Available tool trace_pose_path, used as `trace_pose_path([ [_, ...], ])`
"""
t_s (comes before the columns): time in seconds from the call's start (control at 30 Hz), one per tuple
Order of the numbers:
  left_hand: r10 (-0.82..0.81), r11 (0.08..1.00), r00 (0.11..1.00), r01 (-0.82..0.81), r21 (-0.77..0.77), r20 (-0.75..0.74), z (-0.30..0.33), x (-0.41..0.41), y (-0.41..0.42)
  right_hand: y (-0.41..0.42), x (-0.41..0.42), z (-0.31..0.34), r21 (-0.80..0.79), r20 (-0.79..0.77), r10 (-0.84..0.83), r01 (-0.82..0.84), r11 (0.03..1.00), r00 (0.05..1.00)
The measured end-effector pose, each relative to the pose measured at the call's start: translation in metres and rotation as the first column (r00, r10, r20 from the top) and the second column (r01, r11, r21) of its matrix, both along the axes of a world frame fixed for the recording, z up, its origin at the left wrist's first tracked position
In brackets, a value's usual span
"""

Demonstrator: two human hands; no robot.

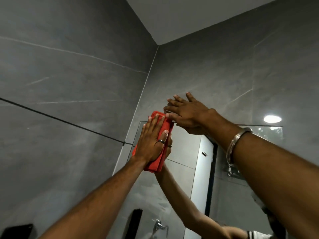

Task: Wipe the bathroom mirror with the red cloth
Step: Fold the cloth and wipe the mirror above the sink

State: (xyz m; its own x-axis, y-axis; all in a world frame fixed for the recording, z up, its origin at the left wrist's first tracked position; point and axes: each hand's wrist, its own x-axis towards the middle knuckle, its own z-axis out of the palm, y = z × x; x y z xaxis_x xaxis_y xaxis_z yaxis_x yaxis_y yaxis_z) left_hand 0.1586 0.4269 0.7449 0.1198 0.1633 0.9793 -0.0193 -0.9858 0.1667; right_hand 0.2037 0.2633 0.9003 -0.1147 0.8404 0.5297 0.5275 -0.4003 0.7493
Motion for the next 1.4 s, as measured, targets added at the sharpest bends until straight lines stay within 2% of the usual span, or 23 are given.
trace_pose_path([
  [0.13, 0.012, 1.000, 1.000, -0.012, -0.022, 0.014, -0.003, -0.001, 0.024, 0.020, 0.006, -0.012, 0.090, 0.146, -0.083, 0.071, 0.993, 0.986],
  [0.27, 0.029, 0.997, 0.999, -0.027, -0.079, 0.028, -0.003, -0.003, 0.051, 0.020, 0.004, -0.015, 0.122, 0.161, -0.099, 0.079, 0.989, 0.982],
  [0.37, 0.015, 0.993, 0.998, -0.007, -0.118, 0.068, -0.004, -0.006, 0.063, 0.017, 0.000, -0.018, 0.132, 0.128, -0.099, 0.082, 0.988, 0.987],
  [0.5, 0.045, 0.993, 0.998, -0.039, -0.113, 0.047, -0.009, -0.007, 0.061, 0.014, -0.004, -0.022, 0.129, 0.100, -0.082, 0.068, 0.989, 0.992],
  [0.67, 0.043, 0.996, 0.998, -0.040, -0.082, 0.034, -0.045, -0.007, 0.061, 0.002, -0.022, -0.044, 0.144, -0.048, 0.023, -0.016, 0.990, 0.999],
  [0.77, 0.055, 0.996, 0.998, -0.053, -0.071, 0.024, -0.078, -0.008, 0.061, -0.005, -0.032, -0.096, 0.124, 0.037, 0.082, -0.086, 0.988, 0.996],
  [0.97, 0.007, 0.997, 0.998, -0.013, -0.082, -0.067, -0.168, -0.018, 0.057, -0.023, -0.034, -0.230, -0.021, -0.085, 0.125, -0.127, 0.992, 0.989],
  [1.07, 0.015, 0.993, 0.997, -0.024, -0.112, -0.081, -0.223, -0.021, 0.051, -0.030, -0.030, -0.289, 0.002, -0.160, 0.142, -0.143, 0.990, 0.977],
  [1.13, 0.011, 0.990, 0.995, -0.025, -0.136, -0.101, -0.258, -0.022, 0.049, -0.029, -0.031, -0.326, -0.020, -0.145, 0.159, -0.164, 0.986, 0.977],
  [1.23, 0.032, 0.988, 0.991, -0.051, -0.149, -0.128, -0.308, -0.025, 0.042, -0.028, -0.034, -0.379, 0.029, -0.113, 0.198, -0.196, 0.980, 0.974],
  [1.4, 0.031, 0.976, 0.991, -0.059, -0.210, -0.131, -0.362, -0.023, 0.040, -0.032, -0.040, -0.442, 0.134, -0.179, 0.128, -0.105, 0.985, 0.976],
])
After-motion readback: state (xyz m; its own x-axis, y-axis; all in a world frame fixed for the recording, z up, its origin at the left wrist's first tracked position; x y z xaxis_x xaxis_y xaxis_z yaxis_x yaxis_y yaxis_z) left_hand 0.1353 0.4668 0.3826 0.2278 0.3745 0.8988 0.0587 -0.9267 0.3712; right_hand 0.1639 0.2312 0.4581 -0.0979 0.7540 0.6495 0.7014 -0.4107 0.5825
